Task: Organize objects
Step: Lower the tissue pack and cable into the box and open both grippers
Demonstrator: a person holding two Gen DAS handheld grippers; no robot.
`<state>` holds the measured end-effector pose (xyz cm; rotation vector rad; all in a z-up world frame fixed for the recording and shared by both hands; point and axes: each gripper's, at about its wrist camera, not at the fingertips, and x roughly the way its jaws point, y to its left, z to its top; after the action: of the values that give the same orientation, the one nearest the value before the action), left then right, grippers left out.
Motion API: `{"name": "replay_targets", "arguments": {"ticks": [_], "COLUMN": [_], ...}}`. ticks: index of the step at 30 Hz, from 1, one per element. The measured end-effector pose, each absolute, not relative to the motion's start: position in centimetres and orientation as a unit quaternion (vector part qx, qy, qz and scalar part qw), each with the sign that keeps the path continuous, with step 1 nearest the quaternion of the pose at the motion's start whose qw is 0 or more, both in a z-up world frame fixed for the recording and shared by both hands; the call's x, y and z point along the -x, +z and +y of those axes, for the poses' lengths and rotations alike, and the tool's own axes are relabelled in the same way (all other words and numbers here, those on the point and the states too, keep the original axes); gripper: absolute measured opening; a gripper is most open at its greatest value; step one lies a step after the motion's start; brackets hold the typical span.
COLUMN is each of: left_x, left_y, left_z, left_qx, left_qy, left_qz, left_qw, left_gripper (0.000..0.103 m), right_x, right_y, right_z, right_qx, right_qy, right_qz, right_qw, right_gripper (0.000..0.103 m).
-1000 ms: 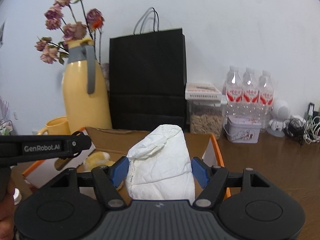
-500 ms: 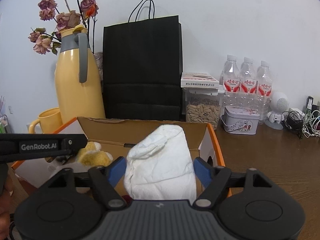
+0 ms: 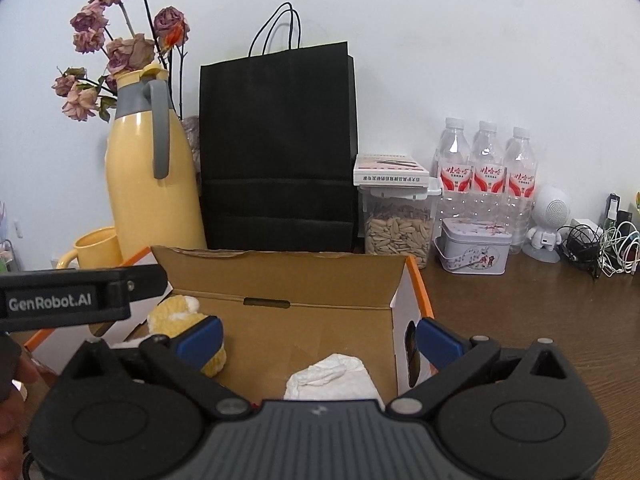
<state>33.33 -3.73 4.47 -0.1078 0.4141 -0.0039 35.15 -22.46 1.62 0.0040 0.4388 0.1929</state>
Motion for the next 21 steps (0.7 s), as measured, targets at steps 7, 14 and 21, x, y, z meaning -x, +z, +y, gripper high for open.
{"name": "replay_targets", "arguments": {"ticks": [7,14,21], "left_x": [-32.2,-29.3,-24.8], "left_y": [5.4,6.9,7.5], "left_z": [-3.5,-3.1,-2.5], "left_qx": [0.056,0.058,0.054], "left_qy": [-0.004,-0.007,-0.013], "left_qz": [0.191,0.169,0.152], "left_qw": [0.980,0.984,0.987], "left_gripper": [0.103,0.103,0.103], "right_x": [-34.5,-32.3,-28.6], "right_y": [2.3,4.0,4.5], "right_z": [-22.4,-22.1,-21.8], "right_qx": [0.003,0.013,0.020], "right_qy": [0.098,0.103,0.115], "right_qz": [0.210,0.185,0.171], "right_qw": [0.973,0.977,0.978], "right_gripper": [0.103,0.103,0.103]}}
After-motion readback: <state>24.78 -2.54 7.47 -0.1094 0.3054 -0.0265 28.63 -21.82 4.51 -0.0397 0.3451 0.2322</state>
